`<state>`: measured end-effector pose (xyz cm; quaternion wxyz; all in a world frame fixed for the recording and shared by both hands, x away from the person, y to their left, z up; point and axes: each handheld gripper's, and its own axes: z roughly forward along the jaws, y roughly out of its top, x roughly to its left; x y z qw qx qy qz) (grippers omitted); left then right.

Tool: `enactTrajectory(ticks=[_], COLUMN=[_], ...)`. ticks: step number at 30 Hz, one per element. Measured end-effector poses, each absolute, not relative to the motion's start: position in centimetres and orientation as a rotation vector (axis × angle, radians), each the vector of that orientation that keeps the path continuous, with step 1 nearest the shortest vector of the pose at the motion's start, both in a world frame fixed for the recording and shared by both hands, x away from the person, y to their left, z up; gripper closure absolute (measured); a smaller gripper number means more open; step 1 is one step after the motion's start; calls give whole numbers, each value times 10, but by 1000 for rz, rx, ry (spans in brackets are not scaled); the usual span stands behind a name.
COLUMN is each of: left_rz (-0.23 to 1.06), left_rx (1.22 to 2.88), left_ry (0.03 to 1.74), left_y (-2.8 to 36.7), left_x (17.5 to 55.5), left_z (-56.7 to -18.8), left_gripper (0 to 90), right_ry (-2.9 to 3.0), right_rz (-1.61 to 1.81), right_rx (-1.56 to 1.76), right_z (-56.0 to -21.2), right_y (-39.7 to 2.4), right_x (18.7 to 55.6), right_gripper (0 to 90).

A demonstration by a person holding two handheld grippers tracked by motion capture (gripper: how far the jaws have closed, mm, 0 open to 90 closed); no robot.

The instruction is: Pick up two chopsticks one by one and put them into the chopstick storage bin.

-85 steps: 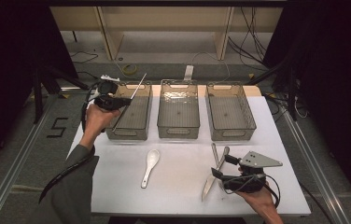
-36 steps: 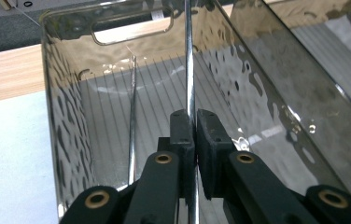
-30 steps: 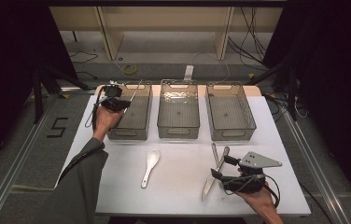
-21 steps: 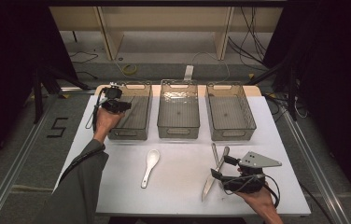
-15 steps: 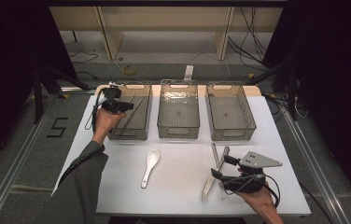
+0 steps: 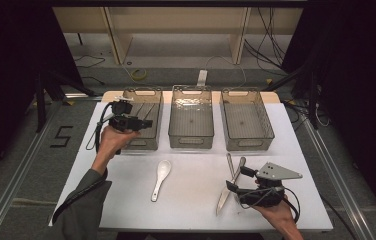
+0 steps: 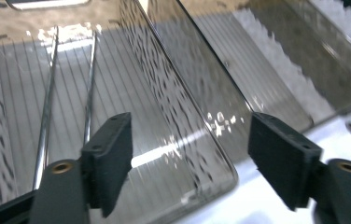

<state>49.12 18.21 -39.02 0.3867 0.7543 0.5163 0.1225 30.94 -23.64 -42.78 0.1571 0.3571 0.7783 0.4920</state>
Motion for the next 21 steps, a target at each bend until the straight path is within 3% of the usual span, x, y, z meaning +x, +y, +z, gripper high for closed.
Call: enactTrajectory(ticks=[9,21], left_rz=[219,221], left_rx=[1993,2004], left_ry=[1288,1256], left_y=[172,158], left_x=[458,430], left_z=[-400,-408], left_gripper=[245,203], right_ry=[2233,2230], right_rz=[1415,1422], right_rx=[1017,1015], right_z=[-428,-428], right_y=[-235,-237], right_x=[308,309], right_gripper=[290,291])
